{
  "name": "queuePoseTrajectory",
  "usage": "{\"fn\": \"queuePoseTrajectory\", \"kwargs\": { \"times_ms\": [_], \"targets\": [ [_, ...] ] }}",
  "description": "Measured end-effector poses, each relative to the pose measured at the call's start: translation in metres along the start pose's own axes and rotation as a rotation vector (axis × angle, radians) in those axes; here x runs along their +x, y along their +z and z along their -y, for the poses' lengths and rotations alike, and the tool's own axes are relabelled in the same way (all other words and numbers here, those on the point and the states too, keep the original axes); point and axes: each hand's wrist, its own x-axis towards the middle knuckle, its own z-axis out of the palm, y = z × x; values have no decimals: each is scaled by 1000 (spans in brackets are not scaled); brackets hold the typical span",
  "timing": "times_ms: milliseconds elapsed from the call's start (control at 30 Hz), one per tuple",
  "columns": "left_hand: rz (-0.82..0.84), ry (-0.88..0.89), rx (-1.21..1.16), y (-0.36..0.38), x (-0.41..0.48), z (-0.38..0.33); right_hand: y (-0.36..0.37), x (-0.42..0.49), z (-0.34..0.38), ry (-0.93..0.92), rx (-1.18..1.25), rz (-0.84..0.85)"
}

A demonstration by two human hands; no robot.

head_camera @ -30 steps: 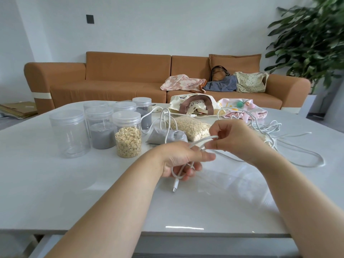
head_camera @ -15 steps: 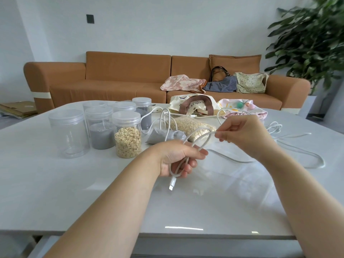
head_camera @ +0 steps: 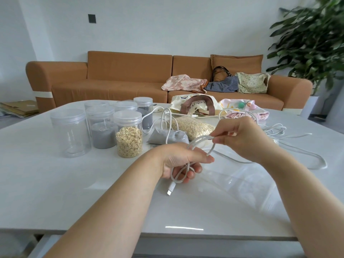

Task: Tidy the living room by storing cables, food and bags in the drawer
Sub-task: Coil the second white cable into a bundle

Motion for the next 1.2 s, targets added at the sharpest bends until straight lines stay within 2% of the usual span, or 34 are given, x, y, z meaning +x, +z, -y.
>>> {"fn": "queuePoseTrajectory", "kwargs": {
  "times_ms": [133, 267, 367, 433, 567, 767, 1000, 1200],
  "targets": [
    [49, 2, -34, 1, -2, -2, 6, 0, -1, -73, -73, -99],
    [58, 19, -50, -1, -3, -2, 14, -1, -2, -42, -161, -43],
    [72, 21, -73, -2, -3, -2, 15, -2, -3, -60, -189, -105],
    [96, 23, -72, -2, -4, -2, 17, -2, -1, -125, -245, -197],
    [150, 34, -75, -2, -7, -3, 21, -1, -1, -370, -387, -319],
    [247, 7, -134, -3, -9, -3, 18, 2, -4, -484, -518, -392],
    [253, 45, -158, -3, -5, 2, 22, 0, -3, -515, -438, -483],
    [254, 21, 50, 1, -8, -2, 22, -1, -5, -509, -414, -510]
  ]
}}
